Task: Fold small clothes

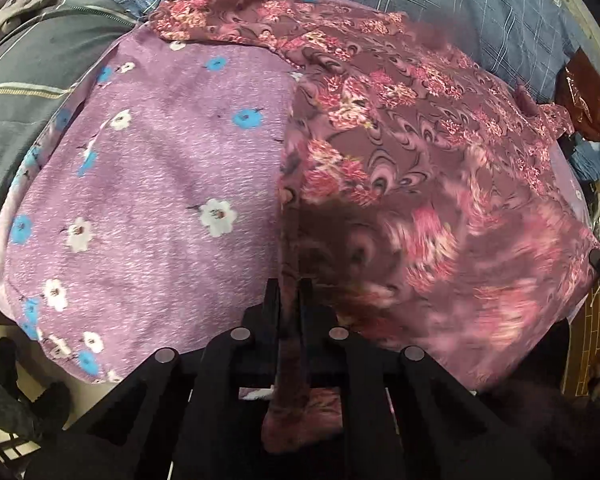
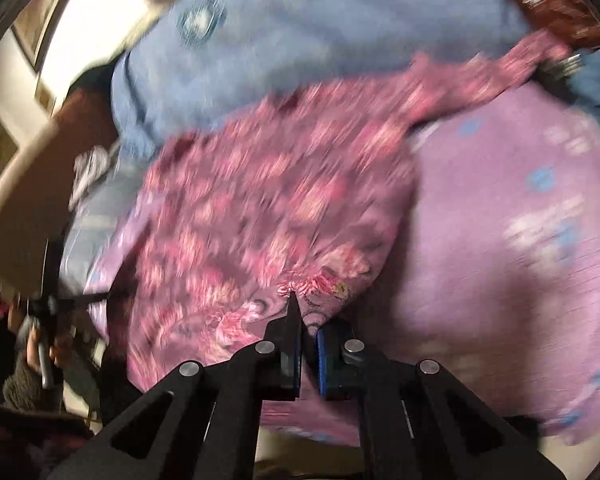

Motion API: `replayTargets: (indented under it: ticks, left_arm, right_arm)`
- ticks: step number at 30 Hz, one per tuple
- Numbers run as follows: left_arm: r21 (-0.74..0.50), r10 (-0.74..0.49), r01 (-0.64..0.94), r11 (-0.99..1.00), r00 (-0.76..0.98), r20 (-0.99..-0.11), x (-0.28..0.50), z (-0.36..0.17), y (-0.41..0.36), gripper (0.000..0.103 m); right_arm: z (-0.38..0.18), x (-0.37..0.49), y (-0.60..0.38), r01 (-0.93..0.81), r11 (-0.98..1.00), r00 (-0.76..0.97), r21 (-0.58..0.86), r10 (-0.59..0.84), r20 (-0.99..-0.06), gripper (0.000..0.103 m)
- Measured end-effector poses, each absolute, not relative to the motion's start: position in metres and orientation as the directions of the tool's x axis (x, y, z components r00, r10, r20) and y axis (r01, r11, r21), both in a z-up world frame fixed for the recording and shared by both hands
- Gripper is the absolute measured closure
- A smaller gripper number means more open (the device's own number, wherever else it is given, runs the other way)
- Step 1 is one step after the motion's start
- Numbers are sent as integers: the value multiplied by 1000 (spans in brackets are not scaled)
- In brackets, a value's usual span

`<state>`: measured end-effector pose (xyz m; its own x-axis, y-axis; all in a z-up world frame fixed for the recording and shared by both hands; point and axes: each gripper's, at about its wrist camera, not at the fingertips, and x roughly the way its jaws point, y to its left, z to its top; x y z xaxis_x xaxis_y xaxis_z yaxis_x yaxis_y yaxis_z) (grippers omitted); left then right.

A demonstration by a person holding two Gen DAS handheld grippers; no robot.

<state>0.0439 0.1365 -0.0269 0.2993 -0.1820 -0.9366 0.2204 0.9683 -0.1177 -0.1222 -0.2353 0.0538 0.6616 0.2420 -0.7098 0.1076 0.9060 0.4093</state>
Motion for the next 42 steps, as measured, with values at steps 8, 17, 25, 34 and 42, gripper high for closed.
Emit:
replayTargets:
  ticks: [8, 17, 25, 34, 42]
  left_arm:
    - [-135, -197, 246, 960, 249, -948, 37, -50, 128, 39]
    - [-142, -213, 252, 957, 283, -935, 30, -28, 118, 100]
    - [-114, -179, 254, 961, 251, -951, 31, -34, 121, 100]
    - [-142, -252, 297, 944, 378, -891, 95, -1, 68, 45]
    - [-55, -176, 329, 943, 350, -920, 111, -30, 35, 44]
  right_arm:
    - [13, -136, -272, 273, 840, 581, 468, 244, -777, 67]
    - [38, -144, -263, 159, 803, 647, 574, 354, -675, 98]
    - [3, -129, -264, 276, 859, 462, 432, 275, -843, 91]
    - [64, -23, -291, 224, 874, 693, 431, 168, -701, 59]
    - [34, 14, -319, 273, 851, 671, 449, 166, -722, 100]
